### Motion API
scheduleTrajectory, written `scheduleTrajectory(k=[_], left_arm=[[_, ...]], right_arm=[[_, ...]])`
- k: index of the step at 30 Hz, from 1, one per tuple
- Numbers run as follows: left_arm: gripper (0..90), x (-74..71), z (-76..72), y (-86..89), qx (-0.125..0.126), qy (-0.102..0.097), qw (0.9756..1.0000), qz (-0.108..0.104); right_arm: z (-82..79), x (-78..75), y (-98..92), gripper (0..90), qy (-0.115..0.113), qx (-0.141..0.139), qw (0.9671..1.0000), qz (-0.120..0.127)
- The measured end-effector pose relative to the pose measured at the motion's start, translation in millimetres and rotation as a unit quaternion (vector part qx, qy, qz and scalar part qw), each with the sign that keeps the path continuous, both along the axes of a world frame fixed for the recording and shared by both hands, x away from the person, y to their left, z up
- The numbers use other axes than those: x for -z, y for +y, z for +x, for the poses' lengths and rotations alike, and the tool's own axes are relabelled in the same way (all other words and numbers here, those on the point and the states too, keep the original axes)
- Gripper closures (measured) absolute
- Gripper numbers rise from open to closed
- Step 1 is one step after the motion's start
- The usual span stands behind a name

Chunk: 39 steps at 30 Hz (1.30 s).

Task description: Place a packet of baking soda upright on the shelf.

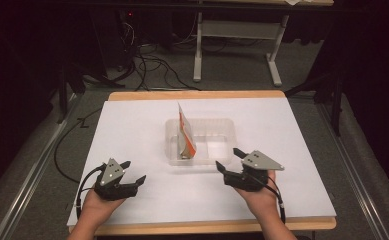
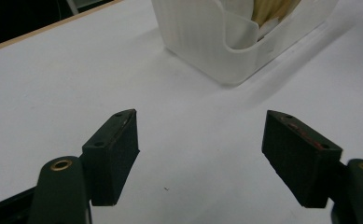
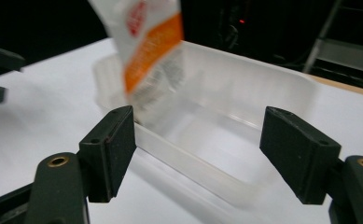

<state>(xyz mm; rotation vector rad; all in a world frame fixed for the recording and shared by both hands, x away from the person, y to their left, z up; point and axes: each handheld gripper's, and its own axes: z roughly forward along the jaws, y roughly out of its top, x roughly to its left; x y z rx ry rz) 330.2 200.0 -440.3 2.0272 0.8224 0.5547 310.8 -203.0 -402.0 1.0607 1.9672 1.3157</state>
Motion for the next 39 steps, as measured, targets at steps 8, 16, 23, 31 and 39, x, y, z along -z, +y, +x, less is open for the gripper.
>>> scheduleTrajectory(k=[8,16,23,31,39], left_arm=[[27.6,1.1,-0.6,-0.9,-0.001,0.004,1.0000,-0.001],[27.6,3.2,-0.8,-5.5,0.003,0.010,0.9999,0.006],[27.6,4.9,-0.2,-7.3,0.003,0.013,0.9999,0.010],[27.5,4.1,-0.5,-6.6,0.004,0.011,0.9999,0.010],[27.5,3.0,-1.4,-5.6,0.003,0.009,0.9999,0.007]], right_arm=[[-17.6,9.5,-72.5,27.8,0.009,0.076,0.9971,-0.002],[-17.5,29.8,-119.5,28.4,0.053,0.127,0.9904,0.004],[-13.3,30.9,-103.4,28.4,0.049,0.083,0.9954,0.001],[-13.0,32.0,-95.0,28.0,0.053,0.070,0.9961,-0.011],[-12.1,33.1,-102.4,27.5,0.063,0.086,0.9943,0.007]])
